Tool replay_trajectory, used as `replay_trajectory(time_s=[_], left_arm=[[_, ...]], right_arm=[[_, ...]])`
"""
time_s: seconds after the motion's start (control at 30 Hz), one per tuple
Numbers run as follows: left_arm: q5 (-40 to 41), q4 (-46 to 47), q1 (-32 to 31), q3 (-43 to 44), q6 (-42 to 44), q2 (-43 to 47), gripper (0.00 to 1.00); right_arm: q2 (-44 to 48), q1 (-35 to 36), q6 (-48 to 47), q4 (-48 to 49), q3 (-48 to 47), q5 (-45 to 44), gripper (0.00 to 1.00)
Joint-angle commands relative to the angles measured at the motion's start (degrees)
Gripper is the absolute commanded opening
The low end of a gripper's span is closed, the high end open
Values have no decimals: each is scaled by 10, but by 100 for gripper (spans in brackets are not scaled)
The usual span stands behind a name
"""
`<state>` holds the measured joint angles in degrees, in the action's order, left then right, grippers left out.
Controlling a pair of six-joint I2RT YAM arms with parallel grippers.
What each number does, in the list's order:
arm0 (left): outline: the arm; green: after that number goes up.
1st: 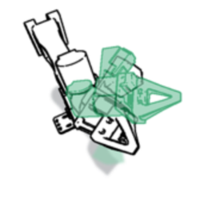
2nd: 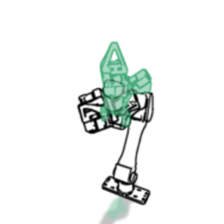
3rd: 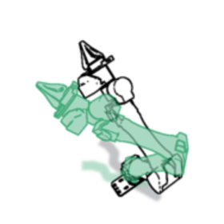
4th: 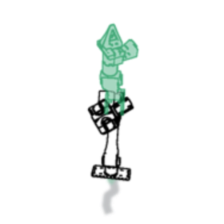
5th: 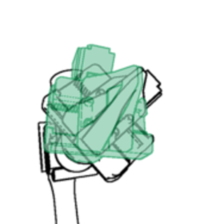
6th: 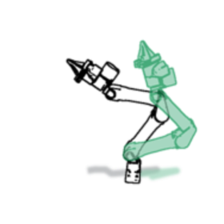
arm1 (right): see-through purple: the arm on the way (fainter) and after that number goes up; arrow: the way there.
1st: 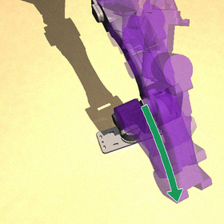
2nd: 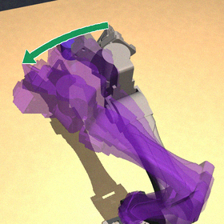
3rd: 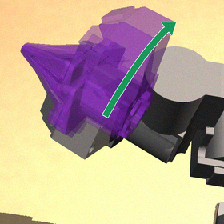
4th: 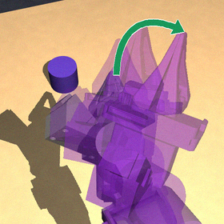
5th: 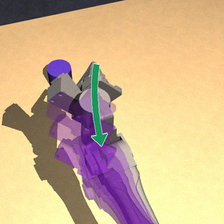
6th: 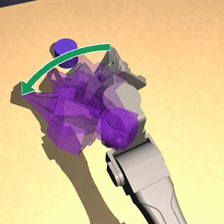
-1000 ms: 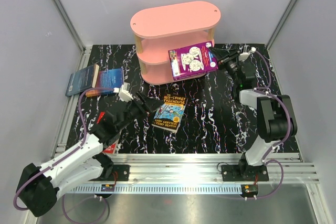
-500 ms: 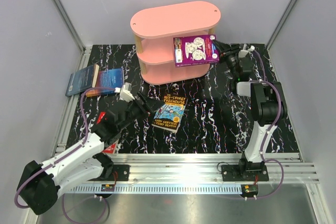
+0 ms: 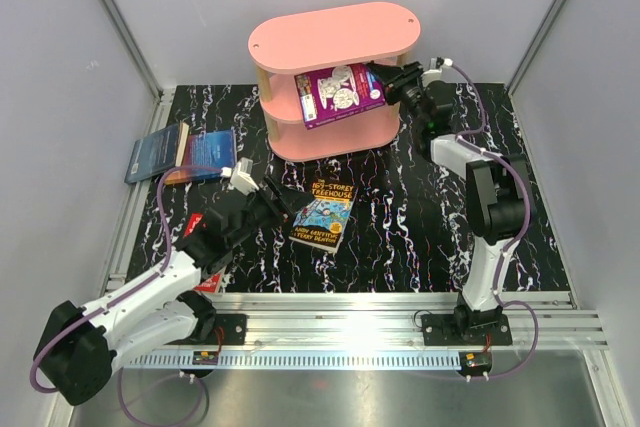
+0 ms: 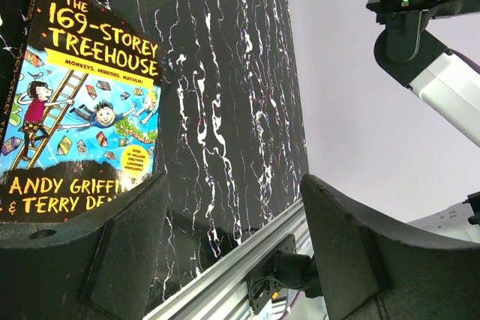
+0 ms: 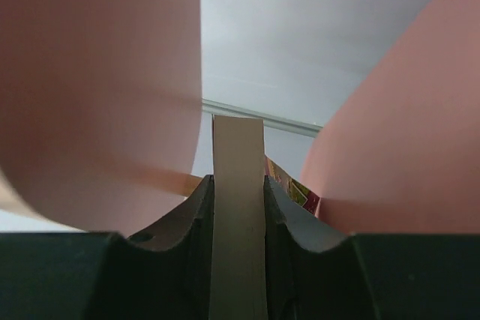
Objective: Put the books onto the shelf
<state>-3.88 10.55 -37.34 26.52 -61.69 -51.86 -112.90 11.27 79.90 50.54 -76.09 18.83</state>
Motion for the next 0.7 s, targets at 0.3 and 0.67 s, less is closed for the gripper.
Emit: replay_trajectory(time_s=[0.3,0.67], left_arm=[[11,12,0,-15,14,43,73],[8,16,0,-19,11,43,73]], right_arm=[[-6,37,-24,-9,-33,-87,0],[18,44,-83,-130,-54,-103,100]])
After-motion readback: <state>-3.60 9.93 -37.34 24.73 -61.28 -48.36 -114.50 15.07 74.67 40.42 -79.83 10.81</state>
